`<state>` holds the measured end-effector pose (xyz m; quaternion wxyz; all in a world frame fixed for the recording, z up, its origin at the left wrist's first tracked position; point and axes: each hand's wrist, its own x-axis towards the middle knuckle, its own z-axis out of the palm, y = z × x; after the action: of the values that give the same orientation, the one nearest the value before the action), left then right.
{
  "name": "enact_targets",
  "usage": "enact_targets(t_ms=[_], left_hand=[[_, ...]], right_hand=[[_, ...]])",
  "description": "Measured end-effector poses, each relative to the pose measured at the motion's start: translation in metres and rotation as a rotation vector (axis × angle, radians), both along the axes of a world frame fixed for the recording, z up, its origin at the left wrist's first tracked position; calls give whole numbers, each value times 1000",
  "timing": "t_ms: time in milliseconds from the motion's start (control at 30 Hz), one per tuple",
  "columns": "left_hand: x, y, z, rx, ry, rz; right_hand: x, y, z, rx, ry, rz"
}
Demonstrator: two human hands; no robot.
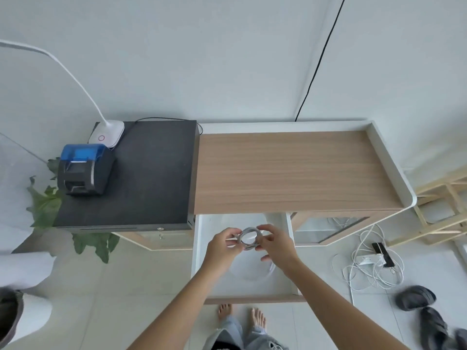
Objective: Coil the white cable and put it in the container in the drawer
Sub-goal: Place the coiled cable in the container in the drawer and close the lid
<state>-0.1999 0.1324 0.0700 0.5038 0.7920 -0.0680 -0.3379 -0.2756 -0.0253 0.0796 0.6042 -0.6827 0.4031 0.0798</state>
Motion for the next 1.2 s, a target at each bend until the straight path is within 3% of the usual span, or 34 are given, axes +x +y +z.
enact_targets(t_ms=[367, 833, 1100, 1200], left_hand=[[-18, 2, -74, 157, 99, -33], [-14, -34, -177, 336, 187, -89], [-2, -46, -176, 415, 150, -262], [4, -38, -152, 480, 1, -326]], right_hand=[[-15, 10, -76, -105, 117, 37], [-2, 2, -179, -31, 263, 11], [5, -9, -186, 74, 404, 246], [2, -25, -175, 74, 372, 55]])
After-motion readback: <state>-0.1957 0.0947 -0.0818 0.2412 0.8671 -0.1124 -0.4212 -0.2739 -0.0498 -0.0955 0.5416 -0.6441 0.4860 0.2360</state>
